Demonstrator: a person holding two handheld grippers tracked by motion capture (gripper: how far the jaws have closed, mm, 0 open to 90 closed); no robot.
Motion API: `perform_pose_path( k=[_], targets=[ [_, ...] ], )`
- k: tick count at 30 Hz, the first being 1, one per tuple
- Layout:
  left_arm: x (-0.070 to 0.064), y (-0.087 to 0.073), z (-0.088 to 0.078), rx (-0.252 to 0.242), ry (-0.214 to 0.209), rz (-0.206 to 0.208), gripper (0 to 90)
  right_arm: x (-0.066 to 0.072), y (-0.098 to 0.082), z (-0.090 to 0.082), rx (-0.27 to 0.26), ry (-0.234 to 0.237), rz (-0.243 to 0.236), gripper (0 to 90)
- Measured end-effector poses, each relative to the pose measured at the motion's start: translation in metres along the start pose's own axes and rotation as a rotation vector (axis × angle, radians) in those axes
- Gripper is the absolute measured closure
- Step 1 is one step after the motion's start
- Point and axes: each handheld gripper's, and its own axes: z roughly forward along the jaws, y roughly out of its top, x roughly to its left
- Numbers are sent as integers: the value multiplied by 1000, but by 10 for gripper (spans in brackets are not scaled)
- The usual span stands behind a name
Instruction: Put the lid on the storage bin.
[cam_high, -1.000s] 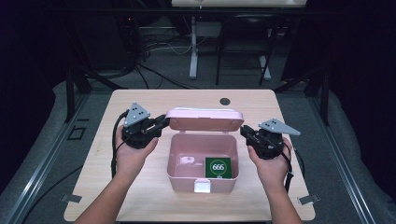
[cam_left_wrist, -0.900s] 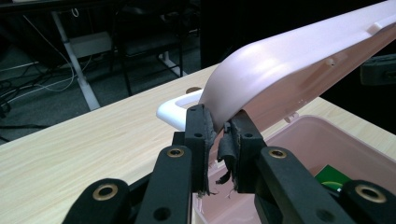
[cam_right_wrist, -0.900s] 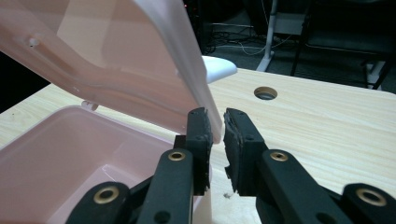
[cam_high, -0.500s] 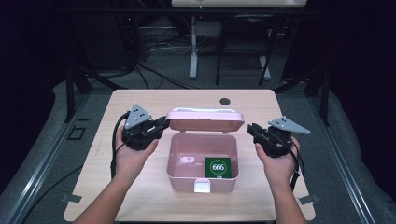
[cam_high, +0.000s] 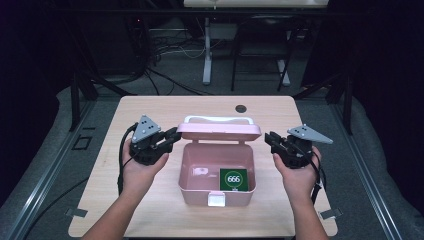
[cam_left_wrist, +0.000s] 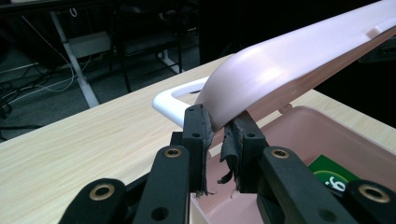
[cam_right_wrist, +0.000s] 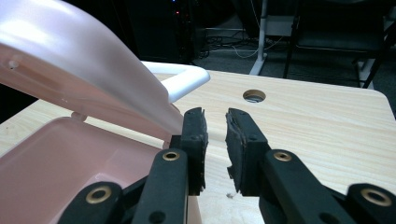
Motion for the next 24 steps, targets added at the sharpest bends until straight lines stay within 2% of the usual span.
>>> perform_pose_path(
  k=[9, 12, 19, 21, 23, 24],
  targets=[
    [-2, 0, -3, -3, -3, 2, 777, -1, 1, -1, -1, 5, 4, 763],
    [-3, 0, -4, -1, -2, 7, 774, 0, 2, -1, 25, 19, 0, 757],
    [-5, -1, -7, -1, -5, 13, 756, -1, 3, -1, 36, 38, 1, 715],
    [-6, -1, -8, 2, -6, 17, 756, 0, 5, -3, 37, 31, -7, 706],
    [-6, -2, -9, 4, -7, 21, 756, 0, 6, -3, 11, 23, -8, 696],
    [-6, -2, -9, 4, -10, 16, 756, 0, 6, -5, 23, 22, -10, 692]
  ],
)
